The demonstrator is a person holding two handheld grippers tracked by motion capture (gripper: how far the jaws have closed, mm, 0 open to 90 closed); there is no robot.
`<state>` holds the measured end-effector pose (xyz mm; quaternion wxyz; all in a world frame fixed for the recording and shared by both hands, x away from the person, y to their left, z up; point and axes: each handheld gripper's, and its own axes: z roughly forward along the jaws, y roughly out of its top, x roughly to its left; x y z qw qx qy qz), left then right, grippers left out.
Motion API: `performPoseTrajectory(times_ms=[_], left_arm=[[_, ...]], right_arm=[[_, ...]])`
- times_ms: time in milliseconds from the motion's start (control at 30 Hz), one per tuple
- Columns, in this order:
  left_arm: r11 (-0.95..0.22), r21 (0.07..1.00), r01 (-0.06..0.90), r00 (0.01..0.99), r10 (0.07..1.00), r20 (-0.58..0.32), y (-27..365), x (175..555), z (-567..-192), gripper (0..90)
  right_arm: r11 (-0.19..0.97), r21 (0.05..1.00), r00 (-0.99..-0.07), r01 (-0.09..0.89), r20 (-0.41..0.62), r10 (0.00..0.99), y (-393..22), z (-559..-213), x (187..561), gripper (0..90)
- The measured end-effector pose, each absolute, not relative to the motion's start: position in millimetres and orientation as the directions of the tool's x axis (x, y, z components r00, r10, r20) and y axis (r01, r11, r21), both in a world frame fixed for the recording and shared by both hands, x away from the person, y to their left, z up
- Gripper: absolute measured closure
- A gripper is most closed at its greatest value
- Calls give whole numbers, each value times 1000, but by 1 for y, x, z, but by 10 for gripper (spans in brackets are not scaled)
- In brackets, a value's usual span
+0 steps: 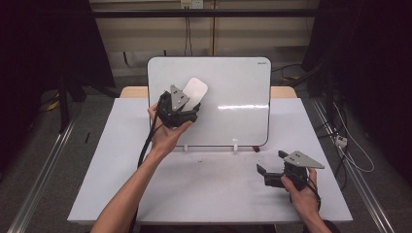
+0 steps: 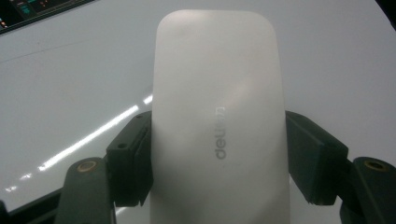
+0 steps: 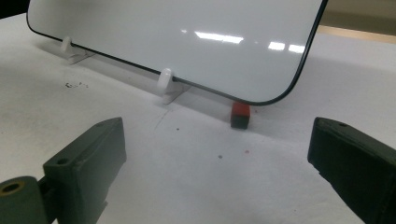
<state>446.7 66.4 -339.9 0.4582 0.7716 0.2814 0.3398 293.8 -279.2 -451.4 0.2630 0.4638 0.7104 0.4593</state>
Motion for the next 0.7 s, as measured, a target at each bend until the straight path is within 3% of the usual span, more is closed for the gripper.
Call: performPoseTrajectory(times_ms=[700], left_arm=[[-380, 915, 133, 610, 760, 227, 100, 428, -341, 312]], right_arm=[[150, 895, -433, 420, 52, 900, -279, -452, 294, 41]])
